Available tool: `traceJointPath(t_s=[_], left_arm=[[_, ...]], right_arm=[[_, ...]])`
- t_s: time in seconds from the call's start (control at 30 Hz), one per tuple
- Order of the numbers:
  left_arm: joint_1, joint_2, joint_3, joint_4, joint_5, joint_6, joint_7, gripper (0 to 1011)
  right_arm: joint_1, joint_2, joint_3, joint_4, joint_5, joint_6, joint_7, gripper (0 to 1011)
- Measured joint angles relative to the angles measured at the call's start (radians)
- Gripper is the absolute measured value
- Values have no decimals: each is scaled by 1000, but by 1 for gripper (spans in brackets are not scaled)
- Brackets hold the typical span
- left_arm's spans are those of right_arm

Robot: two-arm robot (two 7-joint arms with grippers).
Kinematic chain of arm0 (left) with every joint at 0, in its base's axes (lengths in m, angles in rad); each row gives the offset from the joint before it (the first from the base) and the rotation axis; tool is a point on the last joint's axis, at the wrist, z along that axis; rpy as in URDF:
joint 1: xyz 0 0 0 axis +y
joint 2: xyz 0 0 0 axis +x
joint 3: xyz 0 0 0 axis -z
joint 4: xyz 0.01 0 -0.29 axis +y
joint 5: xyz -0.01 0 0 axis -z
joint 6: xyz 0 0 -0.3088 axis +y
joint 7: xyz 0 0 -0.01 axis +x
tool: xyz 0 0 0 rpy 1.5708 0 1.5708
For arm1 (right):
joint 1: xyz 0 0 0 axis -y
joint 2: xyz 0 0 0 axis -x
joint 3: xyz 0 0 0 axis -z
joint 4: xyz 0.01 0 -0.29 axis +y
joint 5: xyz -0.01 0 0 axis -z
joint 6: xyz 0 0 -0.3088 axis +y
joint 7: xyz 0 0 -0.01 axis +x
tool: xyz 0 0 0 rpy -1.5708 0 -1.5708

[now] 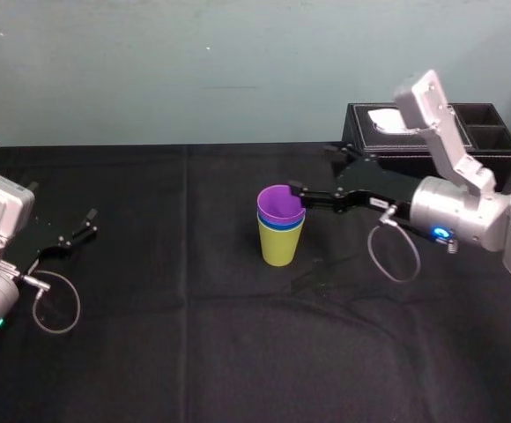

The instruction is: Stack the three plastic cups sequentially using one hand.

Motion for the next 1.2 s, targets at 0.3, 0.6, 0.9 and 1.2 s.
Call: traceJointPath(t_s=[0.3,0.6,0.9,1.2], left_arm=[[0,0,0,0,0,0,0,1011],[0,0,0,0,0,0,0,1011],[0,0,0,0,0,0,0,1011],[0,0,0,0,0,0,0,1011]], right_arm=[[-50,37,55,-14,-27,-20,-39,1004],[-79,53,87,14,-45,-26,-44,1004],[-97,53,110,52,-58,-19,-41,1004],[-96,45,115,73,-59,-12,-34,1004]])
